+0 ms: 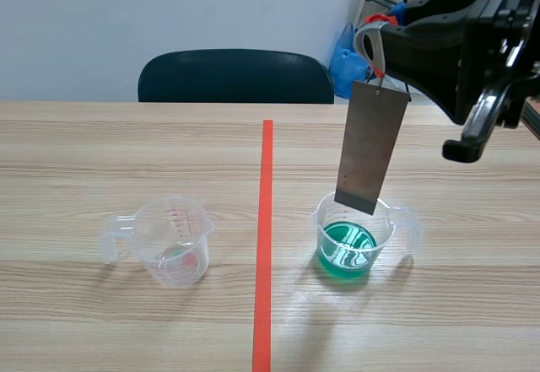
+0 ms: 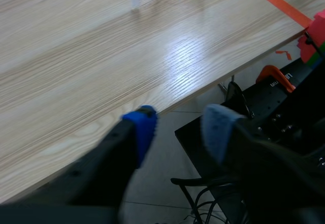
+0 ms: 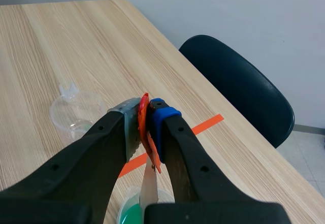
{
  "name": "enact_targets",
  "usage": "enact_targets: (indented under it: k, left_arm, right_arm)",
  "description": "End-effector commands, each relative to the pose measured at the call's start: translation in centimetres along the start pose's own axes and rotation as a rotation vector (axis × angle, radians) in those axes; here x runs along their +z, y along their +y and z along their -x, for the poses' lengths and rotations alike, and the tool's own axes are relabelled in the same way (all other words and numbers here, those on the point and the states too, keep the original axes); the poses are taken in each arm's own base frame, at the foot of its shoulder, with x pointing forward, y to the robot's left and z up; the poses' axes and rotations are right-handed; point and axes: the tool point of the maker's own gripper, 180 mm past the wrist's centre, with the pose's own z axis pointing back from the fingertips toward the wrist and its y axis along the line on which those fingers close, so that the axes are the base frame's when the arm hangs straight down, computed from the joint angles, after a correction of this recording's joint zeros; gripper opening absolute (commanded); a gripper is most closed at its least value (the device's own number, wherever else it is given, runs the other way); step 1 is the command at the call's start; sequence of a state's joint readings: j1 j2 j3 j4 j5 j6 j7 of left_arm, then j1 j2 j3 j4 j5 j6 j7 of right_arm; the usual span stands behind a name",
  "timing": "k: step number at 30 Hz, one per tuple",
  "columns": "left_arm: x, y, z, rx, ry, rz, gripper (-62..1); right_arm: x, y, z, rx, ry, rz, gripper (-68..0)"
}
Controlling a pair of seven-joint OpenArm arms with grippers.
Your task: Do the redox reaction experiment
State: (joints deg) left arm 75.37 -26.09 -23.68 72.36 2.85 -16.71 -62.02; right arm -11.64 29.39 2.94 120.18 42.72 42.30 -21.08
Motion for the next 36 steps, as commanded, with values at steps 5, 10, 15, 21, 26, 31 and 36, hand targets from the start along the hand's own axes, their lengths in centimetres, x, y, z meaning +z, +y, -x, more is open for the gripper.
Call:
enact_targets:
  k: [5,10,15,21,26,31,36]
  left_arm:
    - [0.3,0.5,-0.7,-0.015,-0.038,-0.091,-2.9]
    - [0.4,0.7,-0.6,-0.033,-0.035,-0.119,1.4]
    - [0.5,1.3,-0.8,-0.017,-0.049,-0.155,1.4]
    - [0.5,1.4,-0.9,-0.019,-0.053,-0.157,1.4]
    - [0.5,1.4,-0.9,-0.019,-0.053,-0.158,1.4]
    - [0.5,1.4,-0.9,-0.019,-0.053,-0.158,1.4]
    - [0.5,1.4,-0.9,-0.019,-0.053,-0.158,1.4]
  right_arm:
    - [0.1,0.0,-1.1,0.028,-0.027,-0.008,-66.9]
    - [0.1,0.0,-1.1,0.028,-0.027,-0.008,-66.9]
    - [0.1,0.0,-1.1,0.028,-0.027,-0.008,-66.9]
    - [0.1,0.0,-1.1,0.028,-0.027,-0.008,-66.9]
    - [0.1,0.0,-1.2,0.023,-0.033,-0.01,-66.9]
    - [0.1,0.0,-1.2,0.019,-0.037,-0.012,-66.9]
    - [0.1,0.0,-1.2,0.019,-0.037,-0.012,-66.9]
